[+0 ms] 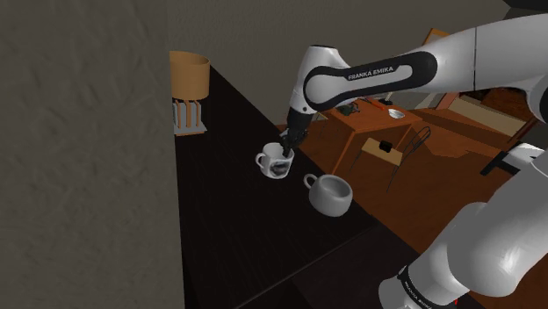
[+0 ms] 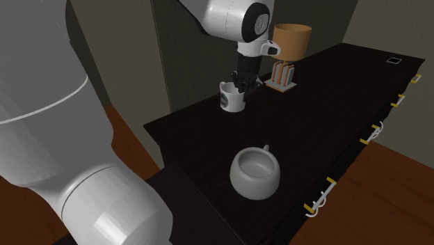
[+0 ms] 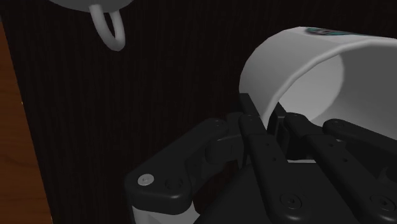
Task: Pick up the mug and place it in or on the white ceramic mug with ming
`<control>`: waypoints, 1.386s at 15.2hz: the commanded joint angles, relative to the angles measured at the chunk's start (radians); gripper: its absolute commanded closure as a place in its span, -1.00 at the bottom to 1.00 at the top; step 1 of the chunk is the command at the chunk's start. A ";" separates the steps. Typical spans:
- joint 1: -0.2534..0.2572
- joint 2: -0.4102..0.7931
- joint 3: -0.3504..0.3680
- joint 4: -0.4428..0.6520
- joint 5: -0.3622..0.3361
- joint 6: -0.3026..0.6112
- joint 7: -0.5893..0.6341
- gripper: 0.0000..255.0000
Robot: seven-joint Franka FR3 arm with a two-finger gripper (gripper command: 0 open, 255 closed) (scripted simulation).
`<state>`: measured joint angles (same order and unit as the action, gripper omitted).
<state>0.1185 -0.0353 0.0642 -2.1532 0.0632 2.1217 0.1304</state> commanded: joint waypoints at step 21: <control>-0.175 -0.376 -0.231 -0.277 -0.082 -0.114 -0.350 1.00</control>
<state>-0.0487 -0.4068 -0.1555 -2.4214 -0.0129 2.0042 -0.2039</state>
